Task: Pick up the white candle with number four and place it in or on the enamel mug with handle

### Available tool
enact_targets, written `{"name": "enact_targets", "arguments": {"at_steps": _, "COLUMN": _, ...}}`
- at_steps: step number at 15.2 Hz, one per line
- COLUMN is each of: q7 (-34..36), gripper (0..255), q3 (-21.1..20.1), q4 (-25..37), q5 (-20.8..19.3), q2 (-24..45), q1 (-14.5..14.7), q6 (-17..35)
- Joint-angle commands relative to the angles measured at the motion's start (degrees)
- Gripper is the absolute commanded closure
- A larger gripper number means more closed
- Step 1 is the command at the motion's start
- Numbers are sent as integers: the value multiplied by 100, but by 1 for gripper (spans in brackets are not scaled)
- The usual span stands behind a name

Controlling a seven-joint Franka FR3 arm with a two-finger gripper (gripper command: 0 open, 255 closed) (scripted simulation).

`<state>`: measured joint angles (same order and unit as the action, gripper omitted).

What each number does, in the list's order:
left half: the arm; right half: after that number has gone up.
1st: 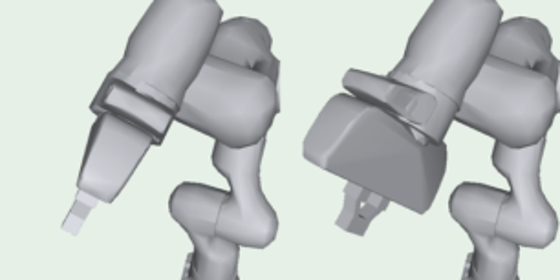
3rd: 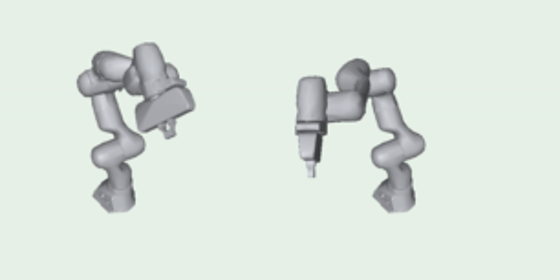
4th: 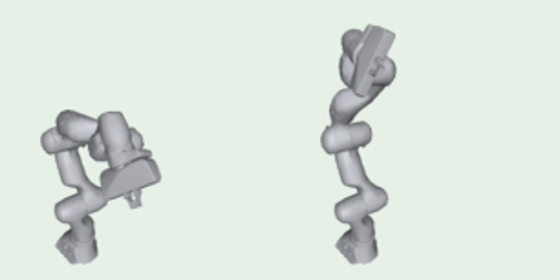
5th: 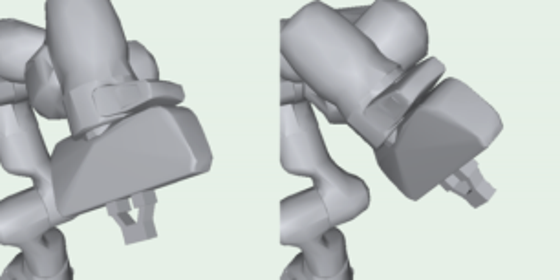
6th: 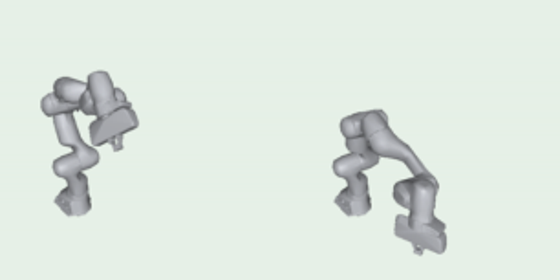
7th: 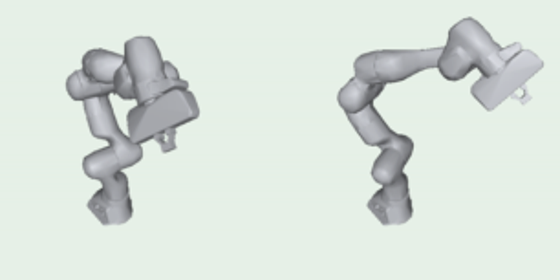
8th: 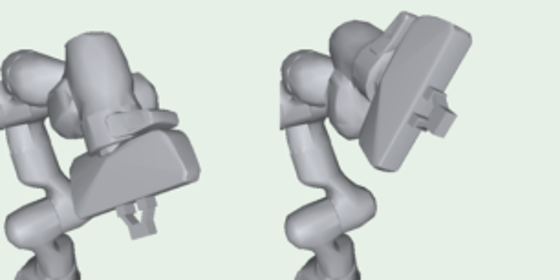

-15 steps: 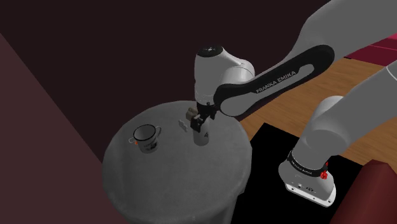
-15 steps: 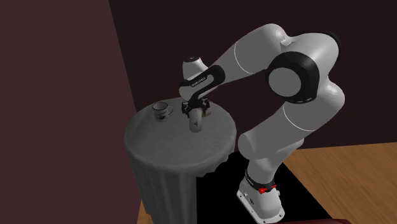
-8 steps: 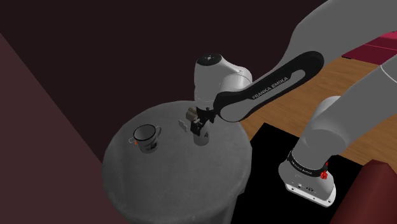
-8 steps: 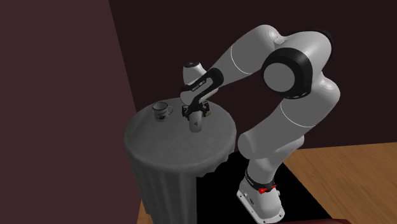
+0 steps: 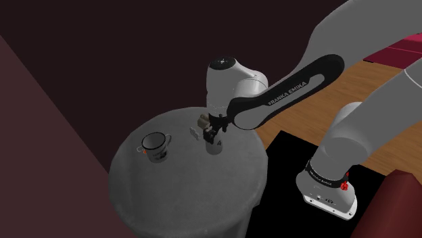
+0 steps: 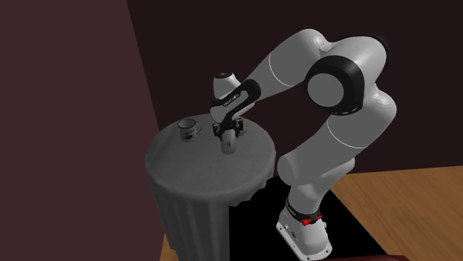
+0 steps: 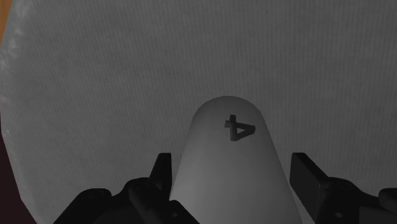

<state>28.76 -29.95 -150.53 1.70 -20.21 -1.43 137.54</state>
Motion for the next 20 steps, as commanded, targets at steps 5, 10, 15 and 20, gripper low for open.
{"name": "enact_targets", "arguments": {"at_steps": 5, "q7": 0, "gripper": 255, "q3": 1, "q4": -14, "q5": 6, "q2": -5, "q1": 4, "q6": -1}}
{"name": "enact_targets", "arguments": {"at_steps": 10, "q7": -93, "gripper": 255, "q3": 75, "q4": 107, "q5": 78, "q2": -169, "q1": 49, "q6": -275}}
{"name": "enact_targets", "arguments": {"at_steps": 15, "q7": -218, "gripper": 255, "q3": 189, "q4": 319, "q5": 165, "q2": -419, "q1": 109, "q6": -724}}
{"name": "enact_targets", "arguments": {"at_steps": 20, "q7": -317, "gripper": 255, "q3": 291, "q4": 561, "q5": 213, "q2": -622, "q1": 147, "q6": -1159}}
